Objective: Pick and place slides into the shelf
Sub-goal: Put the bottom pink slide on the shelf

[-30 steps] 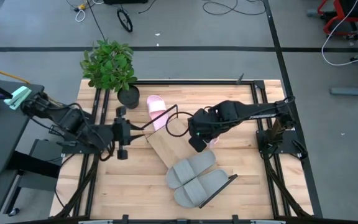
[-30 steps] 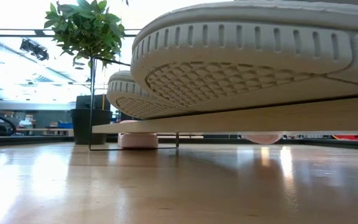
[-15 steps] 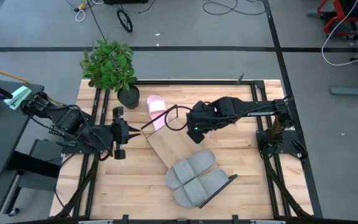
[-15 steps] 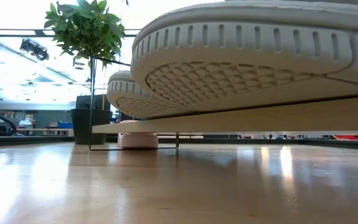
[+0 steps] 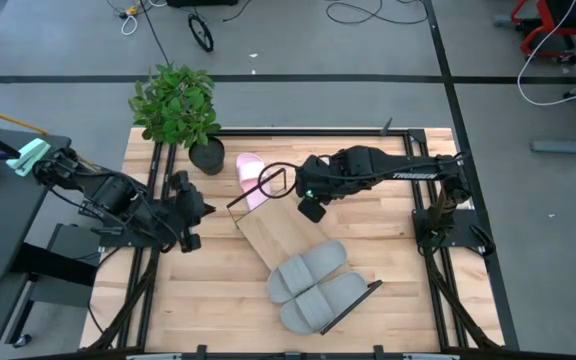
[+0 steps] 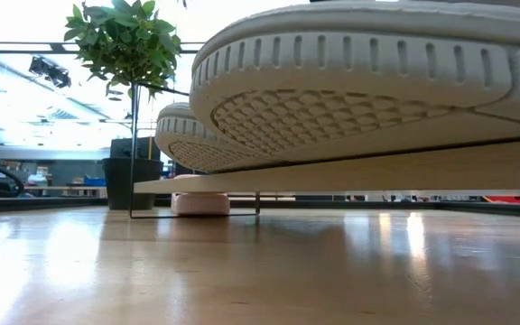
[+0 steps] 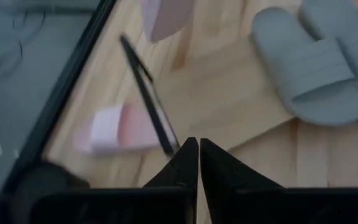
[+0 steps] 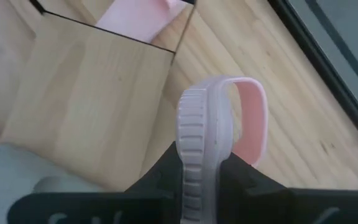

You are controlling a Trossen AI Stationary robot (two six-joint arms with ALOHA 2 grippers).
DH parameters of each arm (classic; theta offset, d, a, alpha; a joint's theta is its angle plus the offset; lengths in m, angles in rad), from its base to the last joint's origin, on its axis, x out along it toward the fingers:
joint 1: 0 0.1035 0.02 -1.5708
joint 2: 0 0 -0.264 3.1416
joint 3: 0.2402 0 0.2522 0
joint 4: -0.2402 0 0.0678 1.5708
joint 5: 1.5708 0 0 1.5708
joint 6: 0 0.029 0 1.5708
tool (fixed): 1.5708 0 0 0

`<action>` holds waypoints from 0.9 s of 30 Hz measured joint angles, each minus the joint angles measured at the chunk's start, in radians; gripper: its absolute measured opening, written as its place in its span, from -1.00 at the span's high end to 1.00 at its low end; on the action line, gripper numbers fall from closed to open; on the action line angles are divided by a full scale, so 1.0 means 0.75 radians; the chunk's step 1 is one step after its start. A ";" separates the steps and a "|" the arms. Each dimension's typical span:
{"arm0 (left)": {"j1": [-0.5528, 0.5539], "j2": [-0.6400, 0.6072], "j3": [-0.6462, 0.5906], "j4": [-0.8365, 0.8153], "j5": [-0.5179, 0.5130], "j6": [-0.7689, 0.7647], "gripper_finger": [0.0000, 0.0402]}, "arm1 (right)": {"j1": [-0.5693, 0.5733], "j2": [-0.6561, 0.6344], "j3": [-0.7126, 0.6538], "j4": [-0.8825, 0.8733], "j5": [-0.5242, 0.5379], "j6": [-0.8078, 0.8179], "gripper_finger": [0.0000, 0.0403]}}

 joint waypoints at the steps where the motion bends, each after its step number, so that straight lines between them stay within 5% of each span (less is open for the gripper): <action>1: -0.003 -0.001 0.000 -0.027 0.011 -0.054 0.92 | 0.000 0.000 0.000 0.003 0.000 -0.009 0.71; 12: -0.055 -0.002 0.000 -0.235 0.115 -0.207 0.95 | -0.001 0.057 0.003 0.036 0.005 0.046 0.71; 18: -0.056 -0.027 0.001 -0.371 0.280 -0.254 0.90 | 0.009 0.127 0.006 0.032 -0.022 0.149 0.71; 27: -0.056 -0.135 0.001 -0.429 0.342 -0.209 0.96 | 0.017 0.210 0.202 0.004 0.015 0.249 0.71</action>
